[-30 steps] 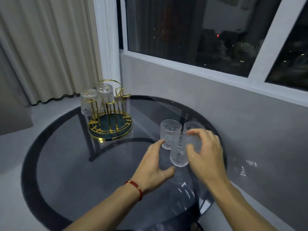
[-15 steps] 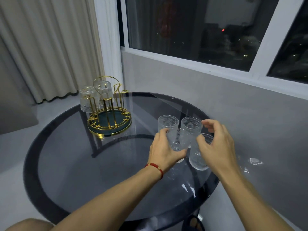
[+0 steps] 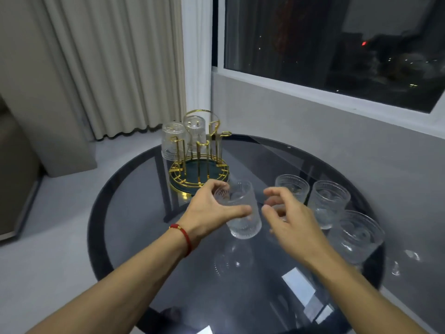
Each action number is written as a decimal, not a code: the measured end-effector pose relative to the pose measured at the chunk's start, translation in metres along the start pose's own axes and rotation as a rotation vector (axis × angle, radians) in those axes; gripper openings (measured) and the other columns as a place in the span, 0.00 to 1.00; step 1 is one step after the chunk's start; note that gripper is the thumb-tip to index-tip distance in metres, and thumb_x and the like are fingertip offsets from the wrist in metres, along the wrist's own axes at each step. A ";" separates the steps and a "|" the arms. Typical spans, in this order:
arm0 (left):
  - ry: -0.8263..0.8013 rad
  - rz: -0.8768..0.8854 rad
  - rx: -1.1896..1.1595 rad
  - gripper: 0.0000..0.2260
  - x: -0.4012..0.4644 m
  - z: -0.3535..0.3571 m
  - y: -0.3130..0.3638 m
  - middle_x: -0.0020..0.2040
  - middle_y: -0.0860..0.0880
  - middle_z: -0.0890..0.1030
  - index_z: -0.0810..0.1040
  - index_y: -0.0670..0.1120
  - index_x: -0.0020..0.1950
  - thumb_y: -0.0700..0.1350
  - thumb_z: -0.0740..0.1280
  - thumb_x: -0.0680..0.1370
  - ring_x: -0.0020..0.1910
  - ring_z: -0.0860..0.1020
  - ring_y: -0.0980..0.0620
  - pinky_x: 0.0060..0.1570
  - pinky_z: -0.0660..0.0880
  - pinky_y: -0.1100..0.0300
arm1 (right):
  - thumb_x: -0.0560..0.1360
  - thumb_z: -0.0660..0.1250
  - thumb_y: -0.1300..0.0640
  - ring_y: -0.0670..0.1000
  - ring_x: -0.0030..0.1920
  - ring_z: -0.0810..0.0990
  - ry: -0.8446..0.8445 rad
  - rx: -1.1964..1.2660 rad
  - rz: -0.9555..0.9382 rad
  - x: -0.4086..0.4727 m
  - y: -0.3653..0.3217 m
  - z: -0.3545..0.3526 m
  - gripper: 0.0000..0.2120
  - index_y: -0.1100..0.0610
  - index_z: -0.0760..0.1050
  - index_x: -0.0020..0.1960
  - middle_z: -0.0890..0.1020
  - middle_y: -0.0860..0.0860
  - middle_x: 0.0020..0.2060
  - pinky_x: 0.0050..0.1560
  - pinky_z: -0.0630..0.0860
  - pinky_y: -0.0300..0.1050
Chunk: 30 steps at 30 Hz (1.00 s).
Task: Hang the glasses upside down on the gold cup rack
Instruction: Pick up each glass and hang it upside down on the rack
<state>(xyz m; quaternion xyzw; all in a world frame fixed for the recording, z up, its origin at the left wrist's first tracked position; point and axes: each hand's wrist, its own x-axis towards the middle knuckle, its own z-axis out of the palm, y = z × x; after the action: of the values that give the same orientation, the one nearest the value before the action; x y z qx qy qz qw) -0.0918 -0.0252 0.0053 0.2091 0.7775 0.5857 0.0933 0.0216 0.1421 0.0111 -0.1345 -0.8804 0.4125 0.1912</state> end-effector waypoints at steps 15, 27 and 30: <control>-0.118 0.098 0.224 0.43 0.052 -0.038 -0.053 0.72 0.53 0.71 0.67 0.52 0.77 0.74 0.66 0.69 0.70 0.68 0.56 0.72 0.67 0.51 | 0.76 0.74 0.48 0.58 0.66 0.82 0.091 0.722 0.252 0.068 -0.023 0.049 0.27 0.56 0.75 0.71 0.83 0.56 0.67 0.64 0.81 0.58; 0.053 0.255 0.993 0.32 0.073 -0.027 -0.107 0.78 0.51 0.62 0.60 0.54 0.78 0.65 0.54 0.76 0.78 0.55 0.48 0.77 0.55 0.43 | 0.75 0.76 0.49 0.53 0.71 0.76 0.452 0.203 -0.020 0.221 -0.071 -0.007 0.32 0.53 0.71 0.76 0.77 0.53 0.73 0.72 0.74 0.56; 0.061 0.258 1.000 0.32 0.074 -0.026 -0.108 0.77 0.52 0.63 0.61 0.54 0.78 0.65 0.53 0.76 0.78 0.55 0.49 0.76 0.56 0.43 | 0.74 0.77 0.50 0.54 0.70 0.77 0.380 0.153 -0.016 0.266 -0.078 0.002 0.32 0.53 0.72 0.76 0.78 0.54 0.73 0.71 0.74 0.55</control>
<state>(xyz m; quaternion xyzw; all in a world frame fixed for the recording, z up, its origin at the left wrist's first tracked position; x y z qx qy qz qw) -0.1916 -0.0406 -0.0823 0.3052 0.9326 0.1553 -0.1139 -0.2229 0.1972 0.1306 -0.1881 -0.7957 0.4437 0.3669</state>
